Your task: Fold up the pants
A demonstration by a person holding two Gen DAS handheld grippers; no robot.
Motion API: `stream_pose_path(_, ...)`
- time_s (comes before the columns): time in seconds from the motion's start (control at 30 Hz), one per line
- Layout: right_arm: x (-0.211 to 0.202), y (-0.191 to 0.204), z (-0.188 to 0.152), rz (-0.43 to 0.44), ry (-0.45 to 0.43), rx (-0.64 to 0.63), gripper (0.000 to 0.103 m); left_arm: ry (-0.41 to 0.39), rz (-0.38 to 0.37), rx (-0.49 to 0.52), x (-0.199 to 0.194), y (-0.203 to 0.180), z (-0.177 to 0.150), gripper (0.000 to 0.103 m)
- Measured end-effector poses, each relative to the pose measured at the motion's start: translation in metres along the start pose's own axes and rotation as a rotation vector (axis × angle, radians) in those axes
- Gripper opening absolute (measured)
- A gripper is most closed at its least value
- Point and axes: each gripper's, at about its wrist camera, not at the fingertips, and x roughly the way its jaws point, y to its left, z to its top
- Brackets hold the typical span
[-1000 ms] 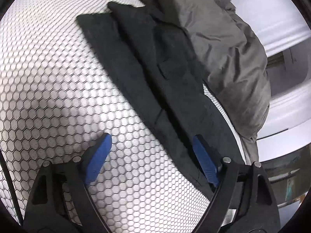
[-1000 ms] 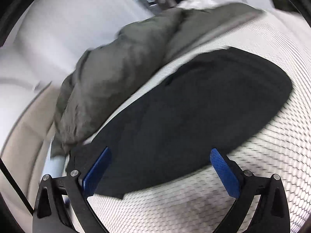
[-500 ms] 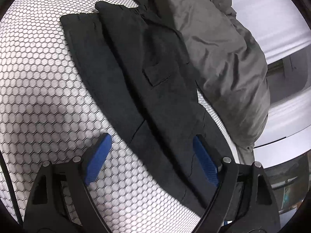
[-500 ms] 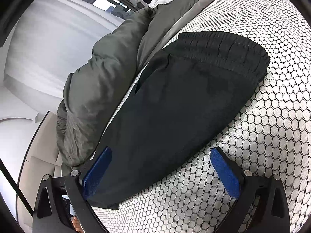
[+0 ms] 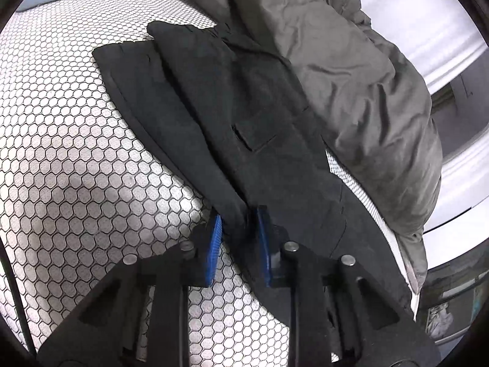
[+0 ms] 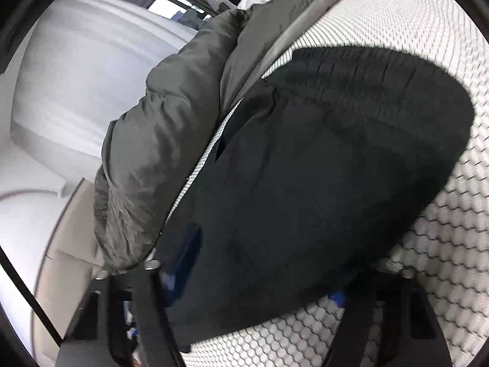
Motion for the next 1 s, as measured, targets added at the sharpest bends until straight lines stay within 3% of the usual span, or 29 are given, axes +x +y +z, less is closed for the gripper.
stream_pose_path(0.1,0.005,0.001,0.0,0.011,0.009,0.023,0.058,0.044,-0.014,0.012,-0.003,0.0,-0.003,0.021)
stream_pose_path(0.2,0.009,0.006,0.0,-0.004,0.008,0.013,0.058,0.094,-0.038,0.011,0.005,0.003,-0.003,0.032)
stream_pose_path(0.33,0.012,0.006,0.0,-0.005,0.012,0.009,0.058,0.073,-0.057,-0.029,0.012,0.005,0.001,0.032)
stream_pose_path(0.37,0.012,0.006,0.0,-0.004,0.013,0.007,0.058,0.065,-0.058,-0.026,0.013,0.004,0.002,0.03)
stream_pose_path(0.43,0.013,0.006,0.0,-0.009,0.012,0.005,0.054,0.037,-0.037,-0.016,0.013,0.002,0.003,0.016)
stream_pose_path(0.47,0.013,0.005,0.0,-0.011,0.012,0.004,0.052,0.028,-0.033,-0.015,0.012,0.002,0.003,0.014)
stream_pose_path(0.57,0.012,0.002,-0.001,-0.023,0.012,0.0,0.042,0.01,-0.046,-0.038,0.011,0.005,0.002,0.011)
stream_pose_path(0.63,0.011,-0.001,-0.001,-0.037,0.011,-0.004,0.028,-0.004,-0.045,-0.042,0.008,0.007,0.002,0.01)
stream_pose_path(0.73,0.009,-0.003,-0.001,-0.03,0.01,0.007,0.02,-0.027,-0.043,-0.037,0.0,0.01,-0.001,0.009)
stream_pose_path(1.0,0.001,0.001,-0.012,-0.05,0.031,-0.059,0.011,-0.074,-0.042,-0.013,-0.032,0.022,-0.002,0.004)
